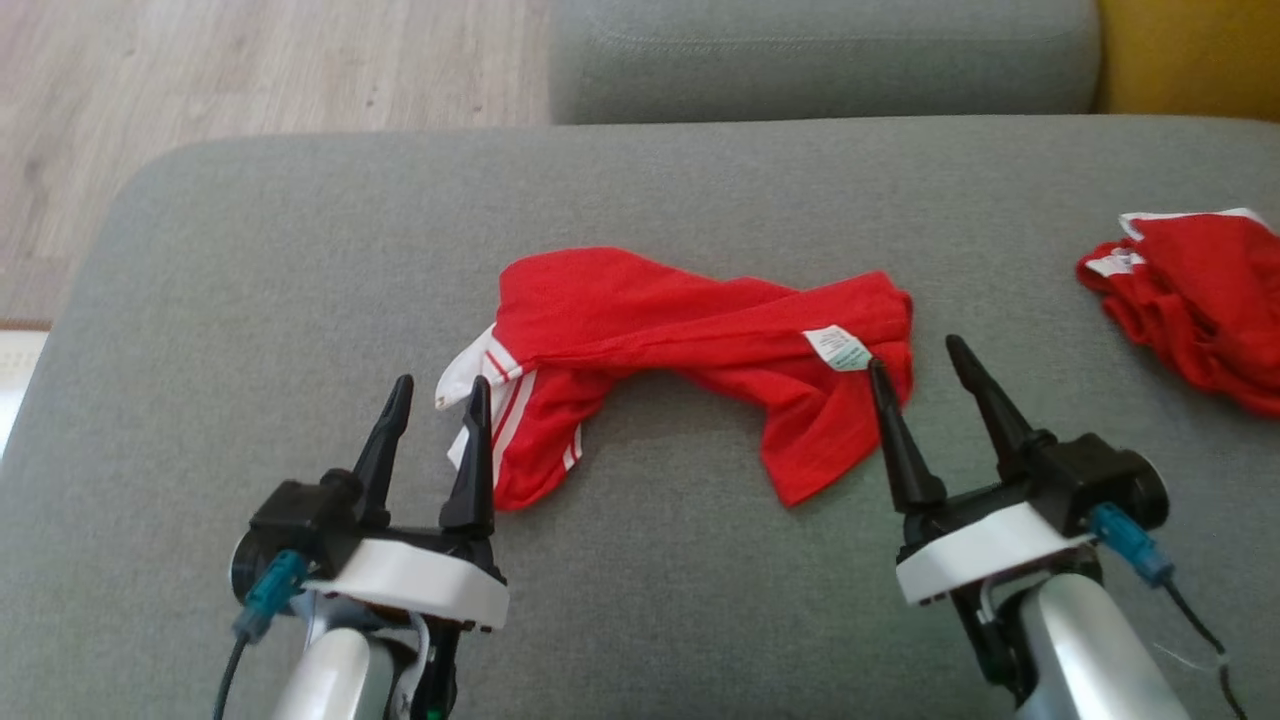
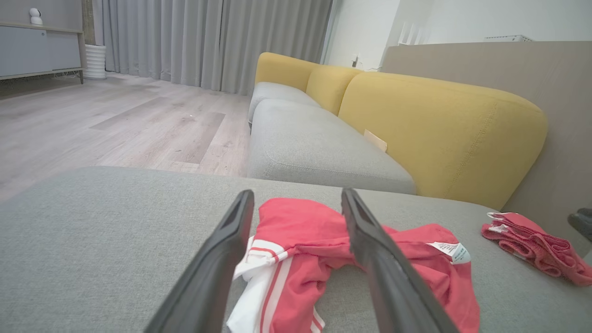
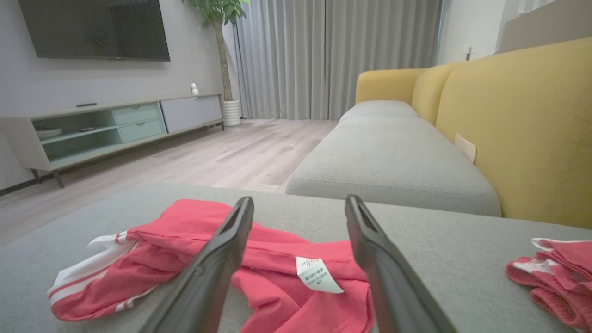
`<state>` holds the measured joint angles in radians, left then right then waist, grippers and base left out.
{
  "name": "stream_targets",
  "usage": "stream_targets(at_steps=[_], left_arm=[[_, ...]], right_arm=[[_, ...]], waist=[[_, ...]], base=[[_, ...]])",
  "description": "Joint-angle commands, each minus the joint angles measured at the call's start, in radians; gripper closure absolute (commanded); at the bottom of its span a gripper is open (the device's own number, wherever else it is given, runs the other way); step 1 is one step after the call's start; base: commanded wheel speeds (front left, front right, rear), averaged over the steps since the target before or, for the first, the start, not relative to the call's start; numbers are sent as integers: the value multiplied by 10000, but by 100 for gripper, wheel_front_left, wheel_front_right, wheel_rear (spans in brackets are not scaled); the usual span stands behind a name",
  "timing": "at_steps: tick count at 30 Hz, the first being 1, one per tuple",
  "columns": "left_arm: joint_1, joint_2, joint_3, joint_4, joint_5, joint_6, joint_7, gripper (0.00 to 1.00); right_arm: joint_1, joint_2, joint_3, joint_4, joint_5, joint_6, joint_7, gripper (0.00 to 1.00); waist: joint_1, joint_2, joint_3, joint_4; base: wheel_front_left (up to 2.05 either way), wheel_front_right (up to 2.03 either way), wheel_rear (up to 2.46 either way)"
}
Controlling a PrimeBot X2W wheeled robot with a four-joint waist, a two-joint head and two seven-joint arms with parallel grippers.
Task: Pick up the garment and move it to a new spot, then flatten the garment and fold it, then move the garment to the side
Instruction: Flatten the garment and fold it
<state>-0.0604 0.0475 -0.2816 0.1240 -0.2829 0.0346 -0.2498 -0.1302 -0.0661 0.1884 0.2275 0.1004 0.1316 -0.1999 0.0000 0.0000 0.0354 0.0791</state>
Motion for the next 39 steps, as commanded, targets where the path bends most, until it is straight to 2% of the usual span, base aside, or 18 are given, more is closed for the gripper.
stream_targets(at_steps=[1,8,14,20,23,29,36,37,38,39], left_arm=[[-462,28,242,-391,36,-14,-120,0],[-797,28,-60,-342,-70,-30,-120,0],[-1151,28,-423,-334,-309,56,-120,0],[-1343,28,-652,-320,-492,168,-120,0],[-1395,28,-692,-315,-563,214,-120,0],[-1488,28,-817,-340,-692,265,-120,0],[-1618,28,-797,-360,-759,311,-120,0],[-1619,28,-795,-358,-752,312,-120,0],[-1616,28,-791,-353,-745,312,-120,0],[-1609,28,-788,-342,-733,313,-120,0]], right_arm=[[-180,103,268,-368,-104,-9,51,0],[-1245,-592,1712,-1,-303,-9,636,0],[-2660,-1464,3093,1055,-137,-9,1002,0],[-3894,-2013,4387,2234,446,-9,1092,0],[-4383,-2192,4969,2722,696,-9,1031,0],[-5074,-2293,5434,3552,1080,-9,847,0],[-5689,-2443,6326,4189,1652,-9,834,0],[-5764,-2467,6426,4258,1736,-9,811,36],[-5845,-2493,6498,4332,1799,-9,776,100],[-5910,-2505,6551,4404,1873,-9,734,100]], waist=[[0,0,115,111],[0,0,832,621],[0,0,1414,1312],[0,0,1771,1957],[0,0,1879,2200],[0,0,2080,2572],[0,0,2262,2754],[0,0,2263,2758],[0,0,2257,2756],[0,0,2240,2751]], base=[[0,0,0],[0,0,0],[0,0,0],[0,0,0],[0,0,0],[0,0,0],[0,0,0],[0,0,0],[0,0,0],[0,0,0]])
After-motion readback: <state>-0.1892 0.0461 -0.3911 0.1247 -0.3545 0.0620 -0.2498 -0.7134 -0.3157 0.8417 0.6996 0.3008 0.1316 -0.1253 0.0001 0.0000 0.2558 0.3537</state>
